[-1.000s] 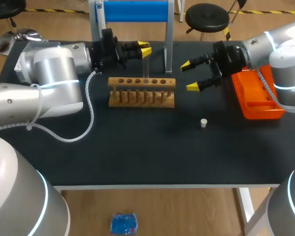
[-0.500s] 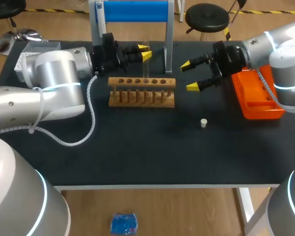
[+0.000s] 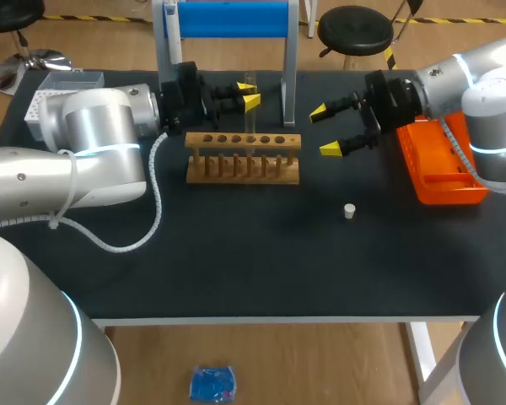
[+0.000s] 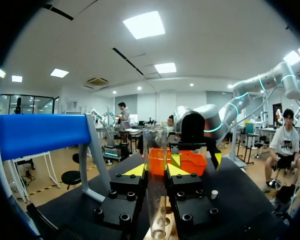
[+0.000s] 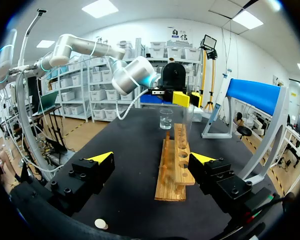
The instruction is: Invert the test tube, pick up the pipette, mount the tip to pipette, aspirate from beaker and dispense into the tube, eject the tip, return the pipette, and cap with the stopper.
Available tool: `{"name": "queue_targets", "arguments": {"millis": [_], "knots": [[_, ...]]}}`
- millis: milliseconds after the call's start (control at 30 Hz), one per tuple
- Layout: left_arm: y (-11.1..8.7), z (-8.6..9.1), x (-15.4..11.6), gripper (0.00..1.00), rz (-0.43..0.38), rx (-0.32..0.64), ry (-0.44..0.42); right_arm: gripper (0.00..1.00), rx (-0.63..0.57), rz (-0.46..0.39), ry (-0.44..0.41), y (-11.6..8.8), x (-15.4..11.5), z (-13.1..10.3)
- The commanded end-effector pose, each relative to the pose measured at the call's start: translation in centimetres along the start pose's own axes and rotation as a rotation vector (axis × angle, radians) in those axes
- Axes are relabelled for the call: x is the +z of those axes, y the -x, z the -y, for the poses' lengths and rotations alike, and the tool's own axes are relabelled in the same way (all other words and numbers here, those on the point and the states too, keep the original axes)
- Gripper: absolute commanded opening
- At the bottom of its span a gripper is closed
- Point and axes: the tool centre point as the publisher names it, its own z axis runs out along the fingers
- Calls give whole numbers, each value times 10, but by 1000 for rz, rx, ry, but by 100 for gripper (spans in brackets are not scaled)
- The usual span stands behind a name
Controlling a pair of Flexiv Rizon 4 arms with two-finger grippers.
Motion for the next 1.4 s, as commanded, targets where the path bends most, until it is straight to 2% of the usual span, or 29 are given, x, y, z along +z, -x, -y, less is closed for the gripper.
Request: {"name": "queue_targets", "arguments": {"millis": [33,400,1400], "knots": [[2,-3,3,0,-9,-1,40,100,0,-1,-2,0,-1,0],[0,-12,0,0,-8,-5,81,100,0,-1,-2,0,-1,0],[1,-31,-8,0,35,-53,-5,100,0,-1,-2,0,-1,0]]}}
